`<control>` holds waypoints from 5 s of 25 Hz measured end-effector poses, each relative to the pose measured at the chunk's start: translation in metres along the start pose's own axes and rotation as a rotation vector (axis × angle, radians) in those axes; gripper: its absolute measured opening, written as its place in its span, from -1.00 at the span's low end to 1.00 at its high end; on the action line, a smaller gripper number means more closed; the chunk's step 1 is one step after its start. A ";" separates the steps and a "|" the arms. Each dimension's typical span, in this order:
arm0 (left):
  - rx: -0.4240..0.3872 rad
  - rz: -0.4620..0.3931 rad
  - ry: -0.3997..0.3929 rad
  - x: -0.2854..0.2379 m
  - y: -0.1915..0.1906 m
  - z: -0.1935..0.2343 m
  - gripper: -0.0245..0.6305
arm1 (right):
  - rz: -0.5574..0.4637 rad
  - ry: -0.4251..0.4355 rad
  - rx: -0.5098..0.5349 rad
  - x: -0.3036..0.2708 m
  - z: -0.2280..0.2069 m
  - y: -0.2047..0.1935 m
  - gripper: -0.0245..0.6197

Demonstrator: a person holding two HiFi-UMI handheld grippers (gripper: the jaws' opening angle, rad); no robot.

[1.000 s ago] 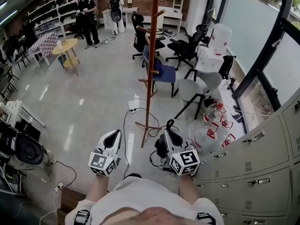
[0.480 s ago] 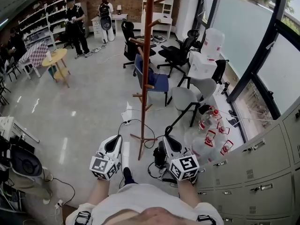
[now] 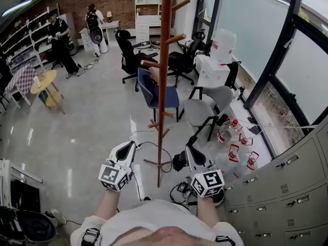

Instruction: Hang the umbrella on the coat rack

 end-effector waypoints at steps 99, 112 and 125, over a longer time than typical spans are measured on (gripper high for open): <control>-0.130 -0.164 0.073 -0.079 0.127 0.084 -0.90 | -0.025 0.309 0.190 -0.226 -0.048 0.252 -0.89; -0.134 -0.157 0.079 -0.074 0.128 0.085 -0.90 | -0.151 0.222 0.154 -0.214 -0.054 0.266 -0.23; -0.144 -0.185 0.055 -0.075 0.136 0.077 -0.90 | -0.159 0.183 0.070 -0.180 -0.072 0.230 -0.09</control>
Point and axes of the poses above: the fingertips, and each gripper's own axes: x backward along the fingers, z to its left, y out of its top, the point moved 4 cm from there along x, backward along the fingers, and after that the axes turned 4 degrees about z, right-handed, at the moved point
